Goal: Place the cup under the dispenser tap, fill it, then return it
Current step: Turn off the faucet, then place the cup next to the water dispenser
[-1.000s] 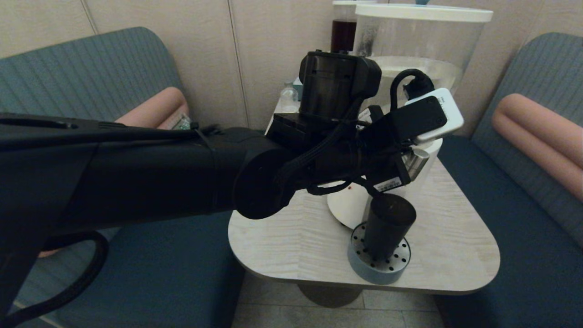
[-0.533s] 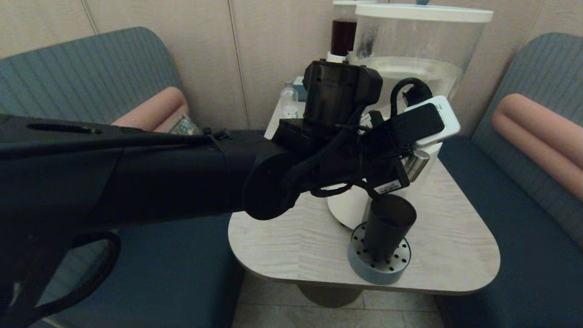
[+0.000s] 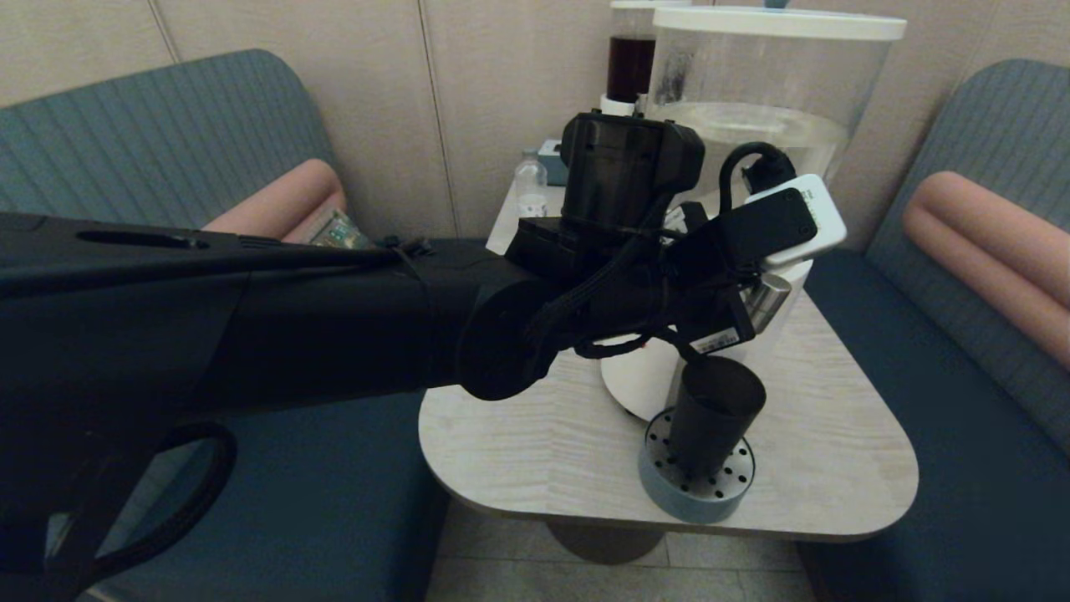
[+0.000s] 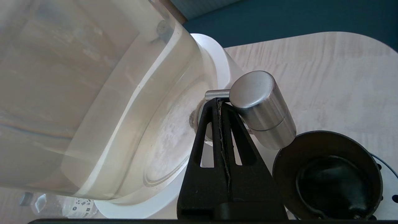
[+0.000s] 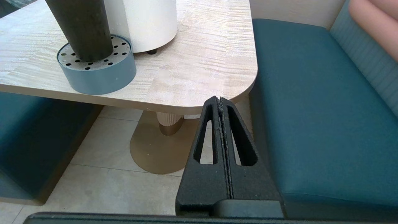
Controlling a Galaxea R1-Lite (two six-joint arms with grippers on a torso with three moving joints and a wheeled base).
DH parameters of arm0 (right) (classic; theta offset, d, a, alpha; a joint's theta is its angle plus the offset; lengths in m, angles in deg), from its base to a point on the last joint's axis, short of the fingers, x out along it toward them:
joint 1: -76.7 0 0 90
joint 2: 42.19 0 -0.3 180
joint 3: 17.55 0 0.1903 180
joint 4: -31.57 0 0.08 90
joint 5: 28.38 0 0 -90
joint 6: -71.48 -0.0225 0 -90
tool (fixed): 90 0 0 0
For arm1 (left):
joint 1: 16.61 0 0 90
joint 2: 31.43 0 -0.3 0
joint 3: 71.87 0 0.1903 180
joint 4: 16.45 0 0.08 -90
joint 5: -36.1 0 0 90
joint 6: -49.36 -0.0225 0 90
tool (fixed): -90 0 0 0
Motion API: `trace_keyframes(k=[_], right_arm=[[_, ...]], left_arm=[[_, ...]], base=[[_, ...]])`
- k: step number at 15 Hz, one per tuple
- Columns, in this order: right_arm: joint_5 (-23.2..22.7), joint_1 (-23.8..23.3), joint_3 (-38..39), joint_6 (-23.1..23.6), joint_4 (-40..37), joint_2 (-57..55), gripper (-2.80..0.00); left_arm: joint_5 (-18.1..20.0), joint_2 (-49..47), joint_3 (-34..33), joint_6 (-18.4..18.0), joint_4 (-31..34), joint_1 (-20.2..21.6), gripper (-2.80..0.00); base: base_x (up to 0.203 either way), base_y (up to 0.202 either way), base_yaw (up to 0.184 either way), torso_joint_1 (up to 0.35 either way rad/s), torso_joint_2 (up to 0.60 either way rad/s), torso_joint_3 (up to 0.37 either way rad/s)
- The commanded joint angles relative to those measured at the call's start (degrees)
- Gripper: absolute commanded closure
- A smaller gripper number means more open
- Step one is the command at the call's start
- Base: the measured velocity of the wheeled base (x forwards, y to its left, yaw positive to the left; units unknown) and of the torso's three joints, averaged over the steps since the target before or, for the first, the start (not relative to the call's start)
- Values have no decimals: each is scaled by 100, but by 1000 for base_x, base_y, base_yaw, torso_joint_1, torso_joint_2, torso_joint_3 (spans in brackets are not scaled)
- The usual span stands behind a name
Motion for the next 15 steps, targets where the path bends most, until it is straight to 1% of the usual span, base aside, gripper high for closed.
trace_keyframes(k=[1,4,5,6,8,9,12,15], right_arm=[[0,2,79,2,7,-2,0],[0,2,79,2,0,-2,0],[0,2,79,2,7,-2,0],[0,2,79,2,-2,-2,0],[0,2,79,2,7,-2,0],[0,2,79,2,7,-2,0],[0,2,79,2,7,-2,0],[0,2,79,2,7,-2,0]], left_arm=[[5,48,-20,-4,-56,-1,0],[-11,515,-360,55,-94,8,0],[-24,720,-509,130,-99,16,0],[-44,966,-672,349,-104,21,0],[-174,1541,-1004,976,-83,25,0],[-271,1884,-1178,1365,-75,30,0],[-525,2919,-1626,3293,-74,36,0],[-623,4092,-2284,4966,-167,38,0]], base=[[0,0,0,0,0,0],[0,0,0,0,0,0],[0,0,0,0,0,0],[0,0,0,0,0,0],[0,0,0,0,0,0],[0,0,0,0,0,0],[0,0,0,0,0,0],[0,0,0,0,0,0]])
